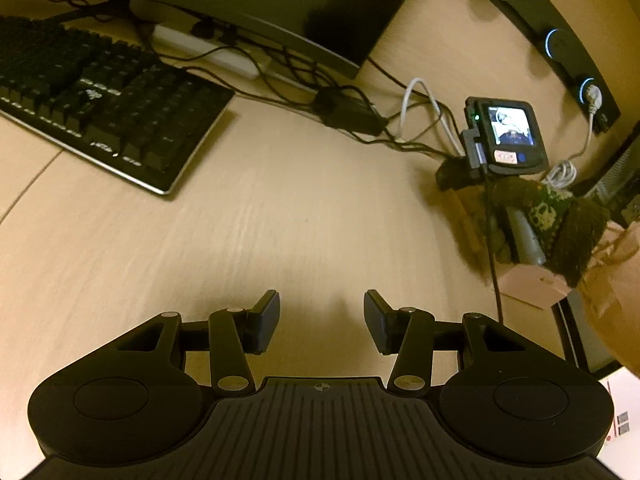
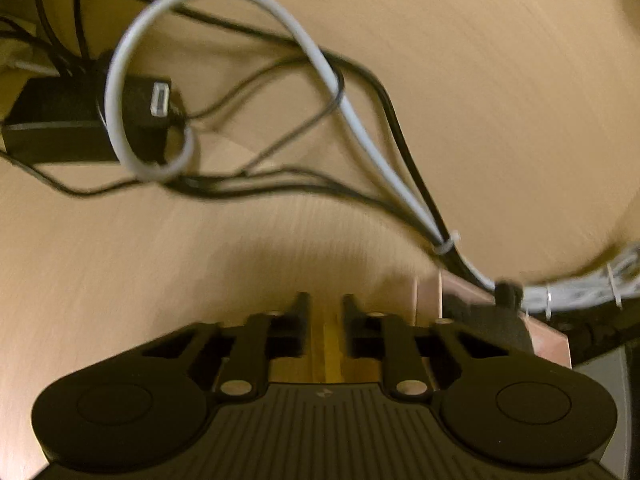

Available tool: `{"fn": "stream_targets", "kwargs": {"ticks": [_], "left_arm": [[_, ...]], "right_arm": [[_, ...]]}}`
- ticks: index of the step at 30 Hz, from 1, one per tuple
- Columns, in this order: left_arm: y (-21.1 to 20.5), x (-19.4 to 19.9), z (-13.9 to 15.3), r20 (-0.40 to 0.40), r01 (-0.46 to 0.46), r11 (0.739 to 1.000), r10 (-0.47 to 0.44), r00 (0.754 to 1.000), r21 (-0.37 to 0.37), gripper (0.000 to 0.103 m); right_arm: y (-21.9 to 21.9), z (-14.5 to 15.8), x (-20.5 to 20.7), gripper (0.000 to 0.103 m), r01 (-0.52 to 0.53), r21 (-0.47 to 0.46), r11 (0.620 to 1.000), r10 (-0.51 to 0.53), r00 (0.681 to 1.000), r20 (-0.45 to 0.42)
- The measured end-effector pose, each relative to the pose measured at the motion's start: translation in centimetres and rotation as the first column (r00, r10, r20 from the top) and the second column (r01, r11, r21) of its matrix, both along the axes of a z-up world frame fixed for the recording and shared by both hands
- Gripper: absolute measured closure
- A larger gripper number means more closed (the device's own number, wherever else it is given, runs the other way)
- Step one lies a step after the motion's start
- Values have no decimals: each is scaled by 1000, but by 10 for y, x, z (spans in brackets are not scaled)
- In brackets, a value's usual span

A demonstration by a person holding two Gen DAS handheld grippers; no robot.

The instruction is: Organize objects

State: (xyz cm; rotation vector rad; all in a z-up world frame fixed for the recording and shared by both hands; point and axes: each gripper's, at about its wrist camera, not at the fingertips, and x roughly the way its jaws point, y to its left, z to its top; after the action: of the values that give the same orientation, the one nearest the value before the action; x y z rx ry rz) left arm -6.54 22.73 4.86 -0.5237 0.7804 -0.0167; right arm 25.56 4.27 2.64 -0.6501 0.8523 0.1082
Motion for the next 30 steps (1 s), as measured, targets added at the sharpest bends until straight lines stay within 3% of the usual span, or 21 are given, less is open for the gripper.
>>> {"fn": "stream_targets", "kwargs": {"ticks": [9,13,16,20,23,25,30], "left_arm": [[-29,17,-6,23,93,995,-92,995,-32,52],[-40,20,-8,35,133,990,-132,991,-45,52],[-47,19,-11,30,144,988,-143,989,-48,52],[-54,19,-13,7,155,988,-154,988,-24,52],[-60,26,-16,-2,163,986,-163,987,-21,52],[-68,34,-14,-18,161,987,-161,987,-3,52],[-106,68,4,40,253,967,-254,966,30,52]], "right_arm": [[-21,0,-67,91,-26,-57,998,24,999,-36],[-31,7,-105,91,-51,-38,998,49,997,-60],[-48,16,-141,91,-62,27,998,64,994,-92],[-85,33,-197,90,-154,248,956,181,979,-92],[-117,46,-234,70,-186,331,925,207,978,-28],[-140,47,-245,55,-144,357,923,154,988,1],[-175,39,-251,55,-20,381,924,39,998,-43]]}}
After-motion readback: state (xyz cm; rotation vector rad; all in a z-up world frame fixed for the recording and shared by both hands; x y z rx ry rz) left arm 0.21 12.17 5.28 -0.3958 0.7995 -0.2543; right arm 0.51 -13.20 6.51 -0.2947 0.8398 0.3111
